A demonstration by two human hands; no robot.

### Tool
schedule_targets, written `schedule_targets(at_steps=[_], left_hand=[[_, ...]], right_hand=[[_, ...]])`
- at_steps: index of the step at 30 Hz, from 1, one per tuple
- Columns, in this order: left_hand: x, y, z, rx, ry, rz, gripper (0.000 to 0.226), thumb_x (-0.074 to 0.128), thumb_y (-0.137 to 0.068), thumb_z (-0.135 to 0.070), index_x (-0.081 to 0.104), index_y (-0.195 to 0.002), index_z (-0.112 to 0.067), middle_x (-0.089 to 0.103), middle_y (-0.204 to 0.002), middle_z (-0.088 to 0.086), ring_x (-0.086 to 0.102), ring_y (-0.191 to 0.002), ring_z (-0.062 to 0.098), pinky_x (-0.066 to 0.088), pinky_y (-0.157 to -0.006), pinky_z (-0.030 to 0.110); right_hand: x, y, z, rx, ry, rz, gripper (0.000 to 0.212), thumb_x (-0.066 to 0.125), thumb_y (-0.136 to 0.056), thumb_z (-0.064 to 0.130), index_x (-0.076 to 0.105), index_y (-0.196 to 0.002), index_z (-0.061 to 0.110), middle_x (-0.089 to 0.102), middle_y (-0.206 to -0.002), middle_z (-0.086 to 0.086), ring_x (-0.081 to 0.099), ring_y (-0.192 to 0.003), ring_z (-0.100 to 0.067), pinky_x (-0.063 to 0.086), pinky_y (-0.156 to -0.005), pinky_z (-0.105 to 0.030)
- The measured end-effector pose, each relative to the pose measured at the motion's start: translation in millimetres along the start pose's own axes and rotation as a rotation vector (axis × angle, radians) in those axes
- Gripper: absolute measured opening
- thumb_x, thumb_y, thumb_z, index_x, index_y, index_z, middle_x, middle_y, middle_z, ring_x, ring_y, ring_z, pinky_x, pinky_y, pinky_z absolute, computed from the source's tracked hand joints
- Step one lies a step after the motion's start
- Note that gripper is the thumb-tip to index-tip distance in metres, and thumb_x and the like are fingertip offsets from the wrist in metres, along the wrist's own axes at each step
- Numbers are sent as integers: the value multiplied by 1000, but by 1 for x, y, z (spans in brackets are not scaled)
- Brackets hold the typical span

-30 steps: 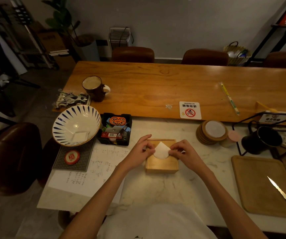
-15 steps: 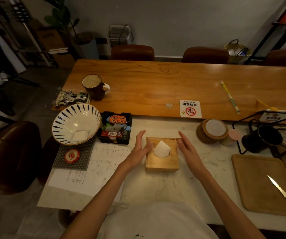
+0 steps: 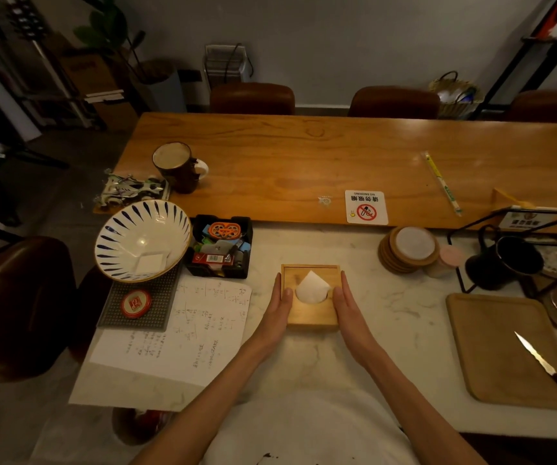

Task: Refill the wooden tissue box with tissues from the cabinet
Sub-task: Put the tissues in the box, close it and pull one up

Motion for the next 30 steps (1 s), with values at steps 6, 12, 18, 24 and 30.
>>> schedule_targets(at_steps=[6, 12, 18, 24, 30], left_hand=[[-2, -1, 3, 25, -45, -12, 60, 30, -101, -50, 8, -155, -33, 17, -161, -10, 18, -147, 10, 17, -123, 40], [2, 12, 4, -1, -46, -50, 60, 33, -104, -38, 4, -156, -26, 11, -161, -9, 13, -148, 12, 14, -122, 34], [2, -1, 2, 26, -75, -38, 61, 36, -105, -31, 2, -155, -28, 9, -163, -6, 13, -149, 13, 15, -123, 40], [2, -42, -39, 54, -93, -48, 62, 34, -105, -30, -2, -155, -25, 6, -163, -5, 10, -149, 14, 13, -123, 38], [0, -56, -42, 61, -177, -31, 65, 35, -105, -32, -7, -154, -24, -1, -164, -3, 4, -150, 14, 9, -122, 35]], right_hand=[[3, 8, 1, -9, 10, 3, 58, 26, -100, 48, 7, -154, 35, 16, -160, 16, 18, -145, -5, 17, -120, -31], [2, 20, -1, 18, 22, 10, 60, 31, -101, 47, 5, -154, 34, 16, -157, 19, 19, -140, 1, 18, -114, -24], [1, 11, 4, -30, 23, -19, 58, 37, -102, 36, 11, -154, 32, 20, -158, 16, 21, -144, -2, 20, -116, -24], [-10, -40, 31, -69, 33, -24, 57, 34, -103, 37, 10, -154, 30, 21, -159, 11, 22, -143, -5, 21, -115, -26], [-14, -58, 26, -57, 76, 16, 62, 34, -101, 46, 7, -154, 32, 19, -160, 9, 21, -146, -12, 21, -117, -31]])
Point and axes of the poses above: each hand's wrist, its own y-axis away from the middle knuckle, its own x-axis out of the palm, z = x × y, the point moved 3 cm from there along -y, towards the middle knuckle
